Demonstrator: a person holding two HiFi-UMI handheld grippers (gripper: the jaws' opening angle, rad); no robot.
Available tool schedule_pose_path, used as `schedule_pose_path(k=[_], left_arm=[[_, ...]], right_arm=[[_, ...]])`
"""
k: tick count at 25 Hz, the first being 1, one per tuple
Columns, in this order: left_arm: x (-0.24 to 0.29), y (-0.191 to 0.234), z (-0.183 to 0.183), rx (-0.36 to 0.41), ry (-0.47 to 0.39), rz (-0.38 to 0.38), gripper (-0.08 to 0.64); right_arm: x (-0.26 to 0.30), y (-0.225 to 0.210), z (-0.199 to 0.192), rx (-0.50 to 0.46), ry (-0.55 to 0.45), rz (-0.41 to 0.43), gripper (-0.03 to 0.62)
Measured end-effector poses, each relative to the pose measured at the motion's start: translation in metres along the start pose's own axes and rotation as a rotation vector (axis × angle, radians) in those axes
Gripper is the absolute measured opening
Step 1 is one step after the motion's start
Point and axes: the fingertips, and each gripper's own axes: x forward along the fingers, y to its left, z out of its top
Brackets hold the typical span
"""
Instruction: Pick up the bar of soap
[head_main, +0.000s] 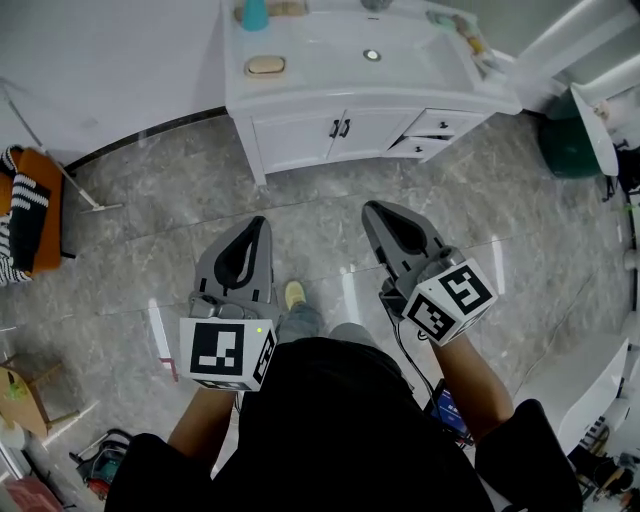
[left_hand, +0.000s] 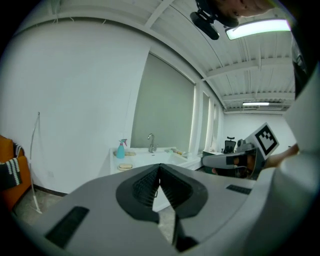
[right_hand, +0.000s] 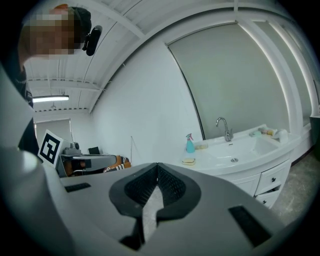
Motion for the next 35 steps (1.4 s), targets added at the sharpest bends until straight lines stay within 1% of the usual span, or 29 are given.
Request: schedule_pose_path(k=[2,4,9,14,18,26,30,35], left_arm=[[0.002,0.011,0.002,0.012,-0.007,0.022,0.011],[0.004,0.020,0.005,0.012,-0.024,0.028,0.011],[0.014,0.033,0.012,0.008,-0.059,-0.006,0.010],[0.022,0.046,0.014,0.021,-0.048,-0.003,0.011],[0.024,0.048,0.017,0.036,-0.041,-0.012,0.011],[0.030,0.046,0.015,0.034,-0.029,-0.024,0.011],[0.037,0.046,0.016,0.039,-0.024,-0.022,0.011],[0.052,0.053,0.022,0.056,-0.030,-0.006,0.011]], right_arm=[[0.008,0.001,0.004,-0.010,0.001,-0.001,0.005],[0.015,0.001,0.008,-0.017,-0.002,-0.002,0.005],[0.034,0.001,0.017,-0.025,-0.014,0.002,0.005],[0.053,0.006,0.023,-0.036,-0.035,0.014,0.005],[0.057,0.008,0.028,-0.042,-0.045,0.019,0.005],[0.059,-0.001,0.028,-0.040,-0.043,0.008,0.005],[0.065,-0.006,0.026,-0.032,-0.040,0.018,0.005],[0.082,-0.021,0.033,-0.035,-0.049,0.036,0.005]])
